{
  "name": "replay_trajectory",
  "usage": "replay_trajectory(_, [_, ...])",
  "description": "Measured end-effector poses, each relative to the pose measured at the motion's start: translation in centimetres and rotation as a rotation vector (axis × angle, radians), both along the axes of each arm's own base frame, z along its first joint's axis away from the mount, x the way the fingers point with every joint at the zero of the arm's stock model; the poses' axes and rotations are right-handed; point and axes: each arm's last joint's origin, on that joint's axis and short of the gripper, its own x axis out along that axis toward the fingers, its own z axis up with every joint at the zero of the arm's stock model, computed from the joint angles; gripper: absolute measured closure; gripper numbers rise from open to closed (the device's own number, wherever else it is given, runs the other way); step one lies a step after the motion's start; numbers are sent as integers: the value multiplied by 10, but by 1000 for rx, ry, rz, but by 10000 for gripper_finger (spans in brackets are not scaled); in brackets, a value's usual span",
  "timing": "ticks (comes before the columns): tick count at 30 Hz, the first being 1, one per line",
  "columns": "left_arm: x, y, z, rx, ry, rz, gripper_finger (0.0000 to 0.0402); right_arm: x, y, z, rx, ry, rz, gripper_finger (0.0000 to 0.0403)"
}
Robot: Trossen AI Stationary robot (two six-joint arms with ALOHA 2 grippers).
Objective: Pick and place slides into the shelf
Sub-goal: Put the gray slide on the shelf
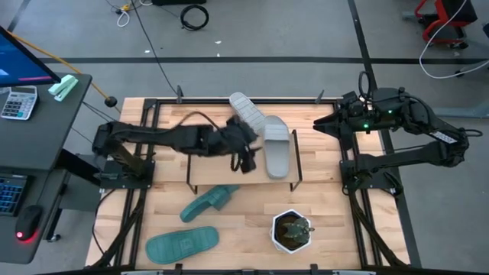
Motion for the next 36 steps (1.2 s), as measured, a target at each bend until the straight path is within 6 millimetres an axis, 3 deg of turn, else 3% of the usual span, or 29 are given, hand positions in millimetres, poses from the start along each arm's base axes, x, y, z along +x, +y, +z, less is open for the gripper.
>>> replay_trajectory(6, [-21, 32, 23, -149, -121, 167, 225, 5, -1, -2, -23, 18, 10, 279])
replay_trajectory(11, [-37, 64, 36, -145, -158, 233, 235, 8, -1, -3, -31, 27, 13, 279])
replay_trajectory(22, [-57, 130, 27, -288, -111, 322, 239, 23, -4, -9, -78, 81, 36, 279])
replay_trajectory(27, [-62, 142, 26, -440, -157, 375, 239, 36, -5, -14, -117, 123, 60, 279])
replay_trajectory(36, [-63, 147, 21, -476, -143, 400, 239, 56, -17, -19, -152, 134, 57, 279])
